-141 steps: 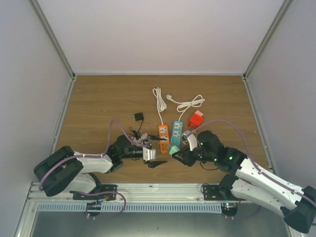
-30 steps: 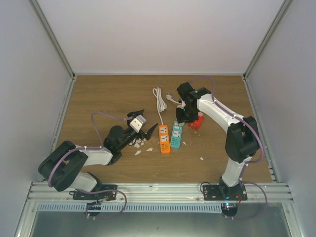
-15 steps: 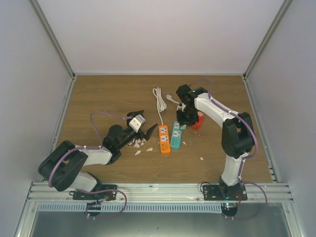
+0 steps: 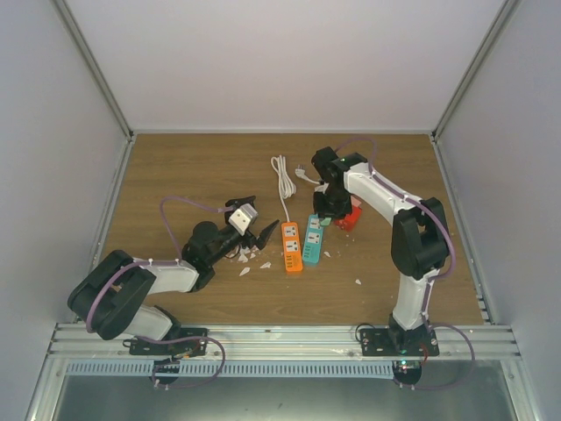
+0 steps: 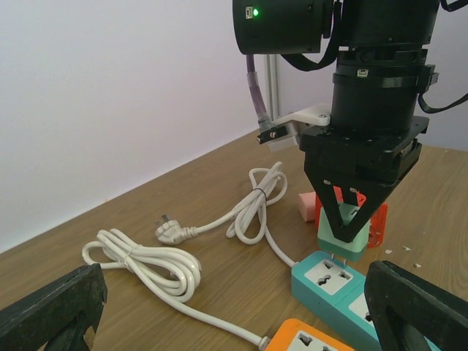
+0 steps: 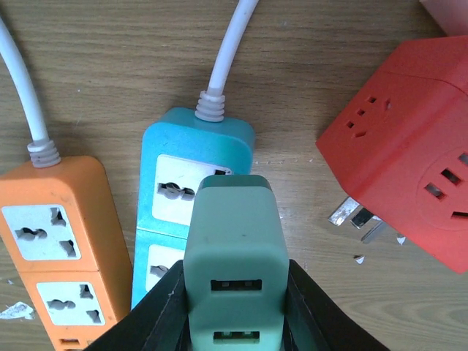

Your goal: Insert the plug

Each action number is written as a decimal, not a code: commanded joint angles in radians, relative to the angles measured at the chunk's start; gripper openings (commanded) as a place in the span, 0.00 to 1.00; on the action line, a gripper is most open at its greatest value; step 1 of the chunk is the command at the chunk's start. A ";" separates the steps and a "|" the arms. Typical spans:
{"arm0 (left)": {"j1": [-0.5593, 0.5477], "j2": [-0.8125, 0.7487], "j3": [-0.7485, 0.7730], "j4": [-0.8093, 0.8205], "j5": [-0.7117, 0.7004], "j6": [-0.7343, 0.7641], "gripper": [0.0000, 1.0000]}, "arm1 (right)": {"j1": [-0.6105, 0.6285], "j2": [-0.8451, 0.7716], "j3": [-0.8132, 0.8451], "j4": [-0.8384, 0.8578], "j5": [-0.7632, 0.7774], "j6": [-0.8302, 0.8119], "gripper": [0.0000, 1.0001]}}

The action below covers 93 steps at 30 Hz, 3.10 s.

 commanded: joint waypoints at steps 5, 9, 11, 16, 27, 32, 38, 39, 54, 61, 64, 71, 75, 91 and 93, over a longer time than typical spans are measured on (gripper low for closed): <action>0.011 -0.017 0.010 0.022 0.006 -0.008 0.99 | 0.029 0.012 0.028 -0.001 0.045 0.088 0.01; 0.011 -0.017 0.011 0.019 0.006 -0.008 0.99 | 0.056 0.023 0.028 0.009 0.056 0.115 0.01; 0.012 -0.017 0.011 0.016 0.006 -0.007 0.99 | 0.060 0.028 0.029 0.013 0.056 0.126 0.00; 0.015 -0.019 0.012 0.009 0.006 -0.008 0.99 | 0.074 0.044 0.035 0.011 0.086 0.145 0.00; 0.023 -0.025 0.009 0.000 0.013 -0.007 0.99 | 0.084 0.062 0.052 -0.040 0.194 0.209 0.00; 0.026 -0.025 0.011 -0.006 0.016 -0.007 0.99 | 0.099 0.068 0.049 -0.054 0.251 0.250 0.00; 0.028 -0.021 0.016 -0.017 0.019 -0.006 0.99 | 0.098 0.090 0.033 -0.049 0.258 0.251 0.00; 0.028 -0.020 0.017 -0.018 0.019 -0.006 0.99 | 0.098 0.095 0.021 -0.042 0.248 0.245 0.00; 0.031 0.008 0.046 -0.060 0.034 0.000 0.99 | 0.063 0.084 -0.203 0.137 0.038 0.088 0.07; 0.032 0.018 0.054 -0.063 0.039 -0.002 0.99 | 0.058 -0.001 -0.143 0.139 0.024 0.002 0.73; 0.032 0.024 0.058 -0.065 0.041 -0.004 0.99 | 0.046 -0.027 -0.066 0.101 0.047 -0.015 0.84; 0.031 0.030 0.064 -0.067 0.047 -0.008 0.99 | -0.024 -0.101 0.059 0.034 0.101 -0.006 0.93; 0.032 0.039 0.074 -0.074 0.056 -0.012 0.99 | -0.073 -0.089 0.013 0.024 0.146 0.013 0.94; 0.032 0.043 0.080 -0.092 0.064 -0.007 0.99 | -0.141 0.023 -0.089 0.120 0.230 0.023 1.00; 0.032 0.043 0.082 -0.094 0.066 -0.007 0.99 | -0.148 0.028 -0.109 0.146 0.223 0.025 1.00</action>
